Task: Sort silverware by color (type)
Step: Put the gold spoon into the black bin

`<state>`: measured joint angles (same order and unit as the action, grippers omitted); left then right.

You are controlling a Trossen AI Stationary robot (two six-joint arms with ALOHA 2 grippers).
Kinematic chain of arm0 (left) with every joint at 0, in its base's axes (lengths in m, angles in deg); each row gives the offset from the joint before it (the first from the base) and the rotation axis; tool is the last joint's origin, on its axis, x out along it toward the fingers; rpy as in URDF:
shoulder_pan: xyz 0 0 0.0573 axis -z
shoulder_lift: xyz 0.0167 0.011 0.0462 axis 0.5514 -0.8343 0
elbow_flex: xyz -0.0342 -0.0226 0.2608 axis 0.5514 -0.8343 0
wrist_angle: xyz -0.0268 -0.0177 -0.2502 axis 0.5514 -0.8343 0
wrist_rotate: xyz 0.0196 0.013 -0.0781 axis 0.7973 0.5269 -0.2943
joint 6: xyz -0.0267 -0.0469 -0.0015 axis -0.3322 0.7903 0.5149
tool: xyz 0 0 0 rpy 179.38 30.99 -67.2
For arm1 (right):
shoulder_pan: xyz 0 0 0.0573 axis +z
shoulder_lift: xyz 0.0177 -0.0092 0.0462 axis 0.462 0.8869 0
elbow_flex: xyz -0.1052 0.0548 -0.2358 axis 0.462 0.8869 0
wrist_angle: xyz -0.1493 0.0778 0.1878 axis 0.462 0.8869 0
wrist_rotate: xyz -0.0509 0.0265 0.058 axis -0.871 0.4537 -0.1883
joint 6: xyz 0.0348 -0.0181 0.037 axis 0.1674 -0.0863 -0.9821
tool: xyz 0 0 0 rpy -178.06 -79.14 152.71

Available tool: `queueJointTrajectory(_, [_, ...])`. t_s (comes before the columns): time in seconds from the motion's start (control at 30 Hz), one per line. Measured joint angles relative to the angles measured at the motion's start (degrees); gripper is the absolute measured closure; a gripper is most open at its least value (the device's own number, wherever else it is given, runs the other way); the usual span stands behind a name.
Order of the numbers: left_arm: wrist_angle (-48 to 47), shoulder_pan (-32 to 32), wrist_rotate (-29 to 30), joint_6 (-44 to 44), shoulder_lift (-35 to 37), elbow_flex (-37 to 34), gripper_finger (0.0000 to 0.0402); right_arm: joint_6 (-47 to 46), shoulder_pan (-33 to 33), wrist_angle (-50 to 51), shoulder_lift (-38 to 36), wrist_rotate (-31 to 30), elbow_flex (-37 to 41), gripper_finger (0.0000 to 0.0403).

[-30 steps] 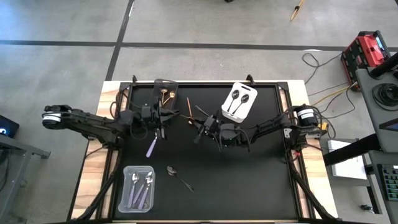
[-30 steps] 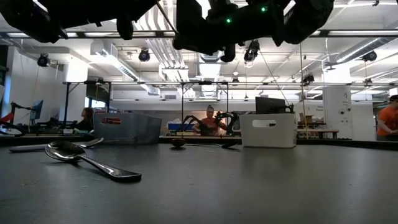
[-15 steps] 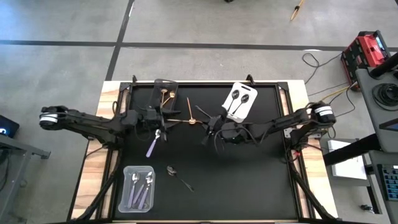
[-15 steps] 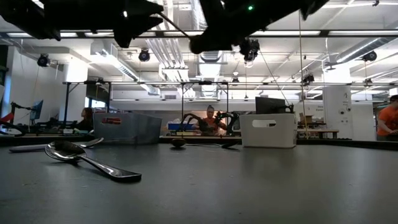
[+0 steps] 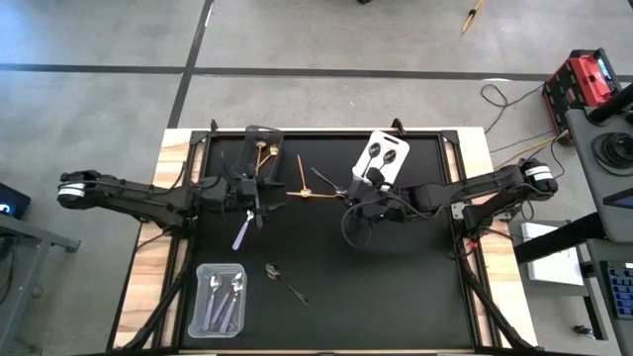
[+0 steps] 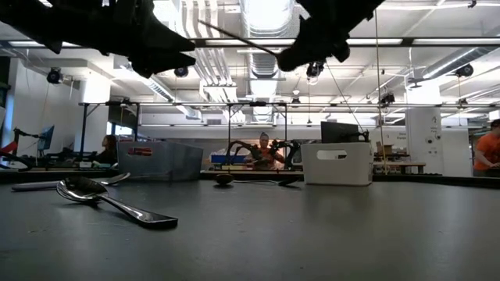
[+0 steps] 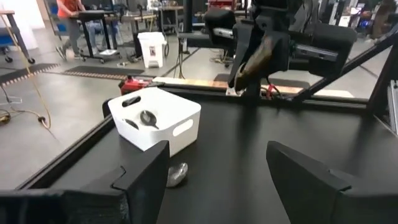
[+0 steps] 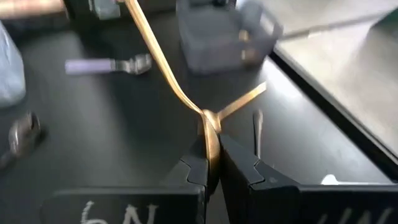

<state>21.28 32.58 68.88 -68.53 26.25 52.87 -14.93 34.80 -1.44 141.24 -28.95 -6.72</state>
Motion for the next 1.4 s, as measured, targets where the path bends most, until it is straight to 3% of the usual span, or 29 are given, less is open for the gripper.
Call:
queueJointTrajectory(0.23, [-2.28, 0.02, -1.8, 2.23, 0.2, 0.0, 0.015, -2.5, -0.02, 20.88, 5.16, 5.26, -9.35, 0.039])
queueJointTrajectory(0.43, [2.84, 0.09, -6.66, 4.6, -2.36, -0.04, 0.015, -1.74, -0.04, 33.19, 11.64, 5.49, -19.67, 0.039])
queueJointTrajectory(0.7, [13.26, 0.09, -7.74, 5.85, -8.78, -0.07, 0.015, -1.08, -0.58, 47.78, 20.75, 5.48, -33.14, 0.039])
queueJointTrajectory(1.03, [22.06, 0.09, -7.5, 6.25, -20.55, 0.18, 0.0161, -0.12, -1.44, 58.17, 29.75, 5.44, -45.63, 0.039])
queueJointTrajectory(1.27, [20.09, 0.09, -7.13, 3.82, -29.63, 6.55, 0.0172, 1.24, -1.44, 60.91, 32.53, 5.42, -52.02, 0.039])
queueJointTrajectory(1.4, [19.58, 0.16, -3.03, 3.02, -32.93, 8.52, 0.0173, 1.26, -1.44, 61.97, 33.23, 5.44, -53.45, 0.039])
